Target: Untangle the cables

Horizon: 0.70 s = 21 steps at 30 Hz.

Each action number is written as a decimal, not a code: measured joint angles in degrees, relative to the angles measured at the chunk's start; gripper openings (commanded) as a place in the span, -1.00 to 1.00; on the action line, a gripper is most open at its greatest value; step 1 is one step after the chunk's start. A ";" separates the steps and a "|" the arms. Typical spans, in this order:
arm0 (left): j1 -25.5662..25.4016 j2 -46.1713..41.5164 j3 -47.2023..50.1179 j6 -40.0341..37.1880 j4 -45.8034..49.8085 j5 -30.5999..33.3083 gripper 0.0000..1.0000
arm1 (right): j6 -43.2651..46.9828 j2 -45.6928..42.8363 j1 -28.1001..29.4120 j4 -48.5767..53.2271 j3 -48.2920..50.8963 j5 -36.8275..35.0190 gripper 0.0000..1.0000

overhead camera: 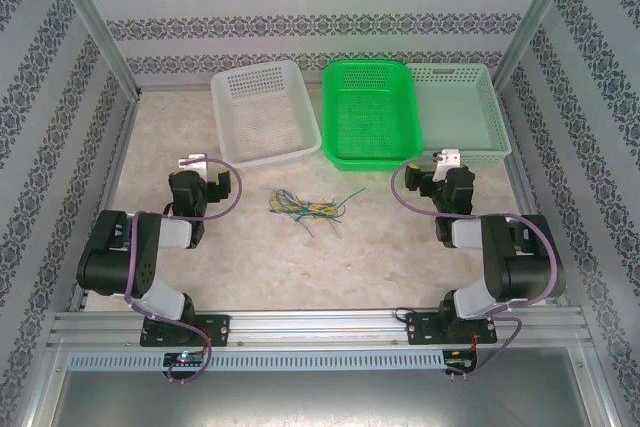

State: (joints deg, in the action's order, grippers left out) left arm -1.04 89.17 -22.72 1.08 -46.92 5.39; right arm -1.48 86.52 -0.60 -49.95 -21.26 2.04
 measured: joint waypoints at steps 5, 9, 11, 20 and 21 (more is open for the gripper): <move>0.00 0.00 0.00 0.00 0.00 0.00 0.99 | 0.00 0.00 0.00 0.00 0.00 0.00 0.96; 0.02 0.00 0.00 0.00 0.00 0.00 0.99 | 0.00 0.00 0.00 0.00 0.00 0.00 0.97; 0.02 0.00 0.00 -0.02 0.00 0.00 0.99 | 0.00 0.00 0.00 0.00 0.00 0.00 0.96; 0.02 0.00 0.00 0.00 0.00 0.00 0.99 | -0.02 0.00 -0.04 0.02 -0.02 0.90 0.96; 0.02 0.00 0.00 0.00 0.00 0.00 0.99 | -0.04 0.00 -0.04 0.02 -0.02 0.90 0.96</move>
State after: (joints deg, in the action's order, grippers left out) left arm -1.02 89.17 -22.72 1.08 -46.92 5.39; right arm -1.52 86.52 -0.64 -49.93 -21.28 2.94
